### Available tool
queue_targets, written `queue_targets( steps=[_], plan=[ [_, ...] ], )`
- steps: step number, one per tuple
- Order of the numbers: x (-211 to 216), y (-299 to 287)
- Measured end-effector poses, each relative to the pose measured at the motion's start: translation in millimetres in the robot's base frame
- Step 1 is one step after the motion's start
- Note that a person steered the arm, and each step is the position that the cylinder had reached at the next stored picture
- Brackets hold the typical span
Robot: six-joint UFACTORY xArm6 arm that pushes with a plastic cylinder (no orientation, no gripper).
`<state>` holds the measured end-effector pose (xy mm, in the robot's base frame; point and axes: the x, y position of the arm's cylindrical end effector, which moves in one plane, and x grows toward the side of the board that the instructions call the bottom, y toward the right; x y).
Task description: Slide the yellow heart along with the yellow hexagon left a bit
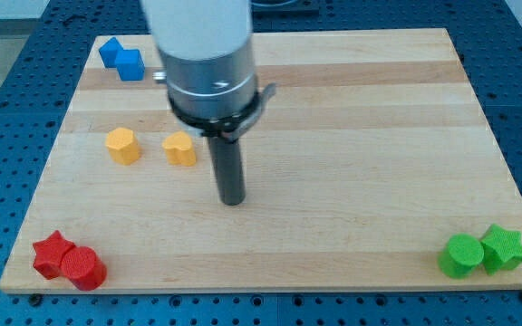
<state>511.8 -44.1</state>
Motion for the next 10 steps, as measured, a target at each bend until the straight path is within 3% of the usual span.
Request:
queue_targets(
  steps=[1,4,7,8,10],
  plan=[
    [-31.4,-1.4],
    [-44.7,-66.0],
    [-45.3,-45.6],
    [-63.9,-16.3],
    [-94.6,-45.9]
  ],
)
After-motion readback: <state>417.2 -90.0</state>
